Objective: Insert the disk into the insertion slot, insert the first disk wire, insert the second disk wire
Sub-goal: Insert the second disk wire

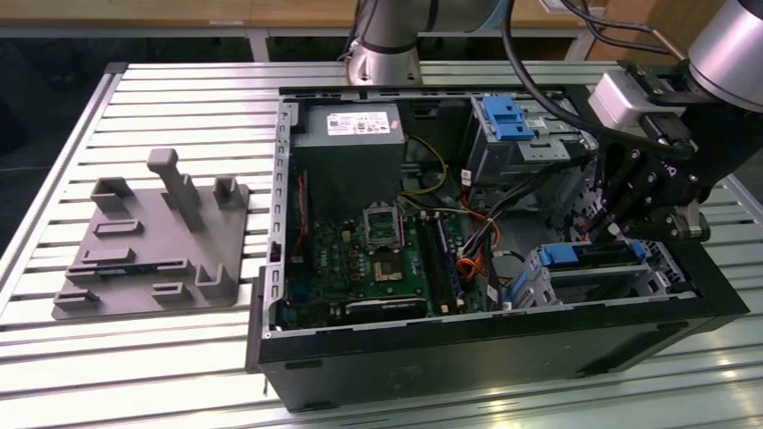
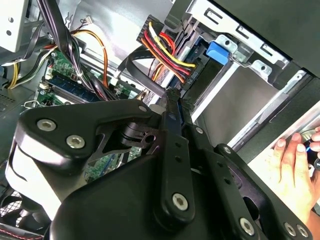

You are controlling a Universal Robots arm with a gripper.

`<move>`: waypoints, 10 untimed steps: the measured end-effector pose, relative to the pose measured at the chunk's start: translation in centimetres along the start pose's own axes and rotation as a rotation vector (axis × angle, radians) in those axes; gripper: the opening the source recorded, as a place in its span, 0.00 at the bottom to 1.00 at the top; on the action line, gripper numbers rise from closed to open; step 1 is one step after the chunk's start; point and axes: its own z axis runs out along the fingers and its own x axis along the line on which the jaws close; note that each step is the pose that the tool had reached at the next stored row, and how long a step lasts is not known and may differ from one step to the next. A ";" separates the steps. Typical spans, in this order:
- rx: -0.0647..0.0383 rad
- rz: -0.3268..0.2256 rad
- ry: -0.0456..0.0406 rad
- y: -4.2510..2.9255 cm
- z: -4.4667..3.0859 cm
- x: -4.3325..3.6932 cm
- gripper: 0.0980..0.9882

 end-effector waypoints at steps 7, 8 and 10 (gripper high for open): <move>0.000 -0.002 0.0001 -0.01 0.19 0.01 0.06; 0.000 -0.003 0.0001 -0.01 0.21 0.01 0.06; 0.000 -0.004 0.0003 -0.01 0.22 0.01 0.06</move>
